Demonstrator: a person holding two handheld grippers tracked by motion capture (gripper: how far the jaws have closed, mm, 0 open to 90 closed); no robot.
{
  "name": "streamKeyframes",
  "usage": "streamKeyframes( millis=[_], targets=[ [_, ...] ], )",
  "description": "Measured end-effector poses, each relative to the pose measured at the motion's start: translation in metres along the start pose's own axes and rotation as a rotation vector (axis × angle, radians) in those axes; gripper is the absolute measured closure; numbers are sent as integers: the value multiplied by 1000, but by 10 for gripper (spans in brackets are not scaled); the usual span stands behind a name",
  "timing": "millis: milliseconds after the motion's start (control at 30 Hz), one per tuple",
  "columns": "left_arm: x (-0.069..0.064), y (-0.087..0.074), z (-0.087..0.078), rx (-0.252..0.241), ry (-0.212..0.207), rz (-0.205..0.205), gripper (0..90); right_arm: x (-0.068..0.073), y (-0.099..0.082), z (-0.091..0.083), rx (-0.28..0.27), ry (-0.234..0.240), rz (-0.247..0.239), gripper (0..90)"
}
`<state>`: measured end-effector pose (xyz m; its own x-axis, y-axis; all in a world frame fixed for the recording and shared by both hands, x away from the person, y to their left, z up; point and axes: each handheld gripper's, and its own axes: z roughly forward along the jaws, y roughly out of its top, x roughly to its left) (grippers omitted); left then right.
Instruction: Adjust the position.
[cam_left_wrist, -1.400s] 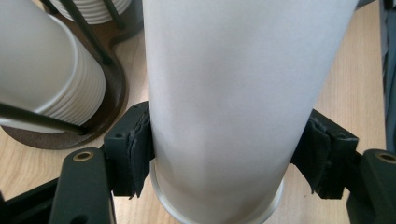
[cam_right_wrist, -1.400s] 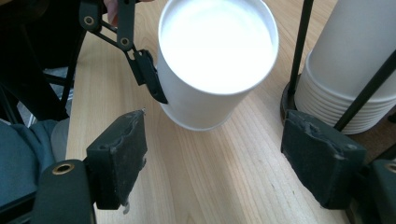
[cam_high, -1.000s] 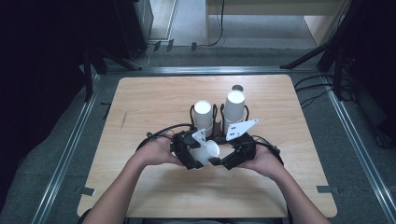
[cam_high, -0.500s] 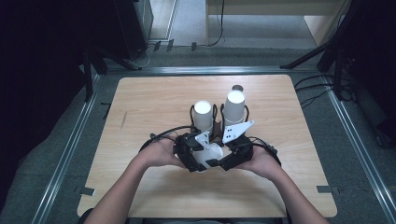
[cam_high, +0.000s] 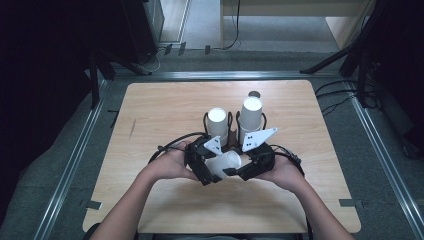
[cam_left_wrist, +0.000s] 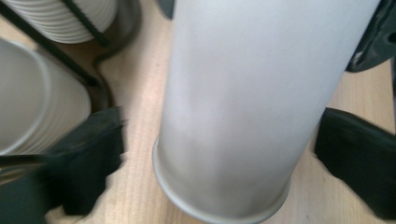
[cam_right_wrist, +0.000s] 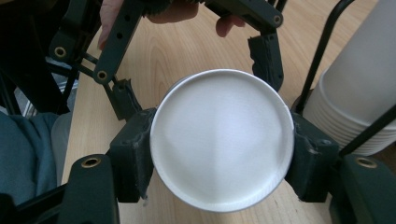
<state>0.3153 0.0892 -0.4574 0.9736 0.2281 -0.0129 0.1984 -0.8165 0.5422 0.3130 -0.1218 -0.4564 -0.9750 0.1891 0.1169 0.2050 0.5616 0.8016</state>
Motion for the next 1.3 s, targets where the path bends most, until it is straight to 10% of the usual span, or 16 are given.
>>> streamKeyframes(
  millis=[633,1300],
  targets=[
    [1,-15,-11,-237,-50,-130,6,-6,-2,-23,-146,15,56,343],
    [1,-17,-8,-316,-77,-111,203,-7,-1,-32,-204,61,92,343]
  ],
)
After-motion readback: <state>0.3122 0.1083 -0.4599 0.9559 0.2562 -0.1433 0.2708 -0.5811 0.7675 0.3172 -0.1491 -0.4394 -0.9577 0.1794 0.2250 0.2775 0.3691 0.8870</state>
